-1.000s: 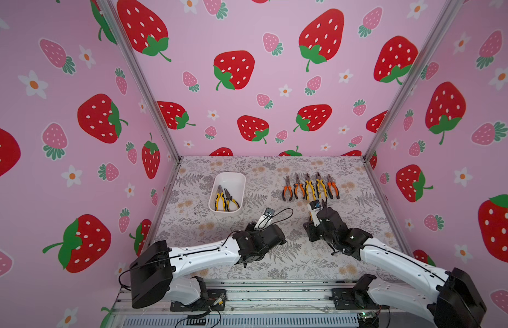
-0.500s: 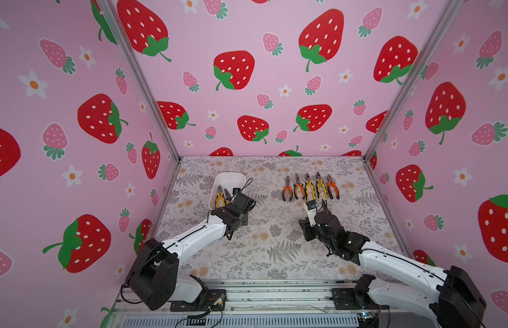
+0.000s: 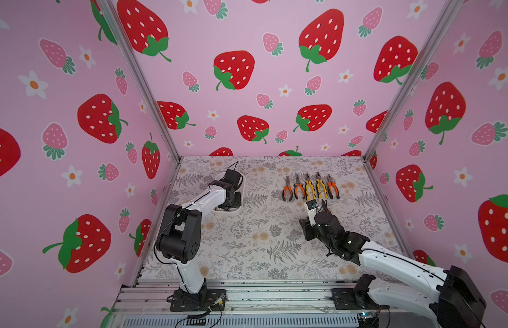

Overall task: Take the pliers out of the storage box
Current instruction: Pick up the pliers from the storage box.

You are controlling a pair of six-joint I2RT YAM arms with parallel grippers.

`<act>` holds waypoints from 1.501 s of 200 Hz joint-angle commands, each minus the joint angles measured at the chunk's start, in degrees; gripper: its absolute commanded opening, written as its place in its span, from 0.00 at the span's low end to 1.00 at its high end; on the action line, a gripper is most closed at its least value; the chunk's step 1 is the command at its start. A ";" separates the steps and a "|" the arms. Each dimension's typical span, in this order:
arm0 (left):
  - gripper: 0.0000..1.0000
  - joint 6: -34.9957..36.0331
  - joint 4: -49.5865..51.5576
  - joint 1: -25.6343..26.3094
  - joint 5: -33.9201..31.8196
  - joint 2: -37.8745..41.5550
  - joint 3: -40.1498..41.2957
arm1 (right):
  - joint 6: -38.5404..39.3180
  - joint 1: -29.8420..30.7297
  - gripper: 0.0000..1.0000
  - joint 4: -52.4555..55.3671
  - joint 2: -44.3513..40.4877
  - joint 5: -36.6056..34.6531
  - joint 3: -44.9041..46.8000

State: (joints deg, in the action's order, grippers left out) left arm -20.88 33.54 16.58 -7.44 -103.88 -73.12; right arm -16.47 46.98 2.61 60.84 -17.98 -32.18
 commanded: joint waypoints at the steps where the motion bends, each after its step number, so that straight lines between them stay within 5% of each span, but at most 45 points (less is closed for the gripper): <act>1: 0.41 1.94 3.24 -0.50 0.57 -1.24 -4.29 | 0.95 0.22 0.40 -1.45 0.21 -0.99 -1.36; 161: 0.38 4.14 9.62 -7.41 2.82 -23.45 -27.15 | 4.29 -0.05 0.42 0.46 12.77 0.59 -10.02; 203: 0.18 4.60 12.22 -8.14 4.73 -28.96 -35.72 | 4.12 -0.38 0.42 1.04 14.16 0.49 -10.97; 266: 0.22 3.43 8.86 -8.47 7.08 -31.09 -40.59 | 4.20 -0.88 0.42 2.22 16.33 1.37 -12.73; 300: 0.33 3.24 8.53 -8.41 8.09 -31.04 -41.50 | 4.25 -1.00 0.42 2.70 17.37 1.53 -13.50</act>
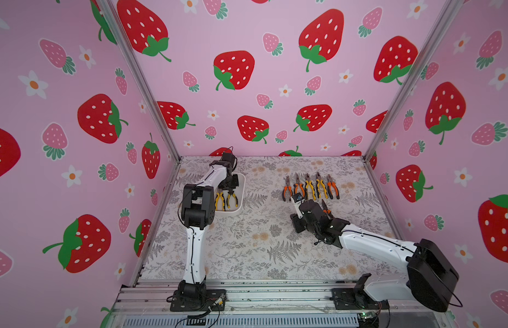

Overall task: Take the pliers out of the storage box
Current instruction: Pick up the pliers from the storage box.

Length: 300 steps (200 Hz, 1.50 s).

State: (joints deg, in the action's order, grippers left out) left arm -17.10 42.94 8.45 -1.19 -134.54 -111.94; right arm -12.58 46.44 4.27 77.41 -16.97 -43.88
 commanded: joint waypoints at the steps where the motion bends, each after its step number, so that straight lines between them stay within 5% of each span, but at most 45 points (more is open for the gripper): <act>1: 0.33 -0.51 -0.94 -0.27 1.87 -0.24 -2.63 | 0.36 -0.46 0.42 1.06 0.81 0.49 -1.81; 37: 0.49 0.20 -4.63 -0.28 1.77 6.86 6.55 | 0.45 -0.41 0.42 1.53 1.22 0.71 -2.29; 109: 0.48 2.25 -5.37 -0.19 0.62 19.51 21.77 | 0.27 -0.46 0.42 0.06 -1.21 0.86 -0.18; 300: 0.35 6.14 -0.68 -0.19 -0.20 11.23 21.15 | -0.08 -0.97 0.43 -1.19 -3.11 0.86 1.53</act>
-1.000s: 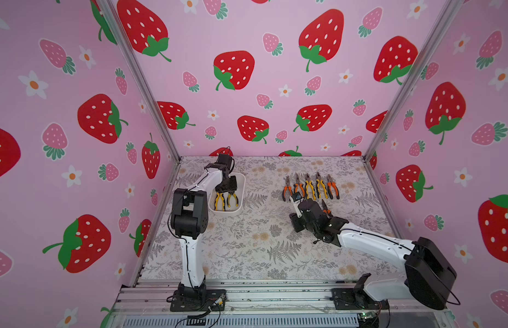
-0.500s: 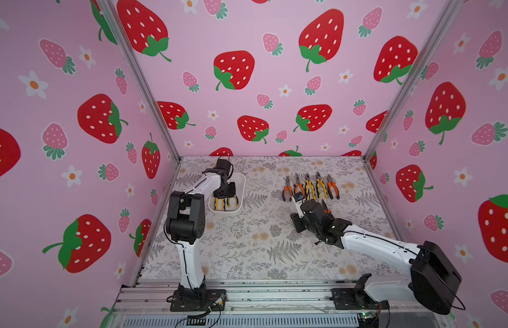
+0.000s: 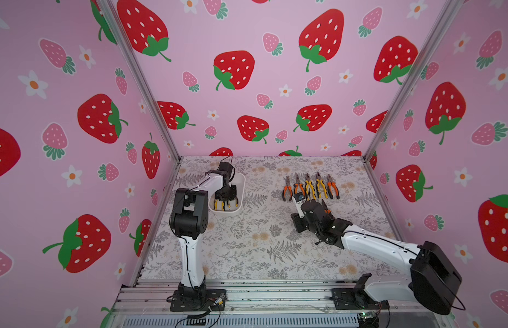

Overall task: Take the pliers out of the storage box
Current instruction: Pick up the pliers from the storage box.

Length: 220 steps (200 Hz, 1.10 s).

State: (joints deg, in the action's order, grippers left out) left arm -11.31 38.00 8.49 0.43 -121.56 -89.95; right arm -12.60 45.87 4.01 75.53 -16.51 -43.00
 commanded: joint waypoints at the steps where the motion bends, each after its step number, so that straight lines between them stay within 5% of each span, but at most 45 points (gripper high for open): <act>1: 0.35 0.38 4.31 -0.23 -1.87 -1.75 -0.80 | -0.14 -0.37 0.43 -0.93 -1.20 0.37 0.65; 137: 0.30 -2.62 7.34 1.09 -5.35 -0.20 3.69 | -0.57 -1.08 0.43 -1.55 -2.25 1.22 1.61; 152: 0.26 -2.70 7.40 1.04 -5.27 -0.67 3.56 | -0.58 -1.21 0.43 -1.63 -2.32 1.22 1.69; 184: 0.00 -3.17 7.17 1.04 -4.73 -0.87 3.38 | -0.67 -1.25 0.43 -1.55 -2.31 1.30 1.69; 220: 0.00 -4.21 6.33 1.10 -5.65 2.24 4.59 | -0.67 -1.30 0.43 -1.55 -2.32 1.39 1.69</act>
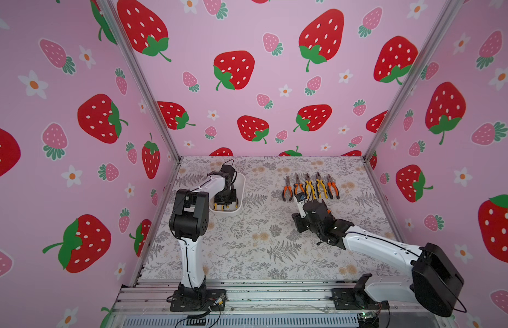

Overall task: Take the pliers out of the storage box
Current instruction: Pick up the pliers from the storage box.

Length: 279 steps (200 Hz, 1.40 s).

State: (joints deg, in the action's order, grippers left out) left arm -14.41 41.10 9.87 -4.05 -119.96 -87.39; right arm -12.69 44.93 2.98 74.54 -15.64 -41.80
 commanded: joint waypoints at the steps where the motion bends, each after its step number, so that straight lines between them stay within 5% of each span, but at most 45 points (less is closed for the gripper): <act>1: 0.00 -1.08 3.17 -0.28 -1.24 0.80 2.04 | -0.58 -0.37 0.43 -0.52 -1.33 0.52 0.49; 88: 0.00 -3.49 -8.75 3.78 -2.56 29.59 17.72 | -0.87 -0.33 0.43 -0.70 -2.01 0.23 0.82; 172: 0.00 -7.27 -32.59 28.21 -19.66 57.36 46.99 | -0.19 0.77 0.43 1.68 -1.85 -0.05 -1.06; 233: 0.00 -4.98 -38.54 41.37 -29.27 66.61 57.77 | -10.51 0.88 0.42 23.99 -0.98 3.58 -20.31; 279: 0.00 -1.18 -39.32 50.57 -36.23 63.82 56.62 | -13.84 1.39 0.42 38.53 5.60 5.63 -37.98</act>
State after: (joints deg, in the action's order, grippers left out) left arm -18.26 5.89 56.95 -33.54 -54.52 -28.99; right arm -23.11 45.87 29.56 77.10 -11.75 -74.46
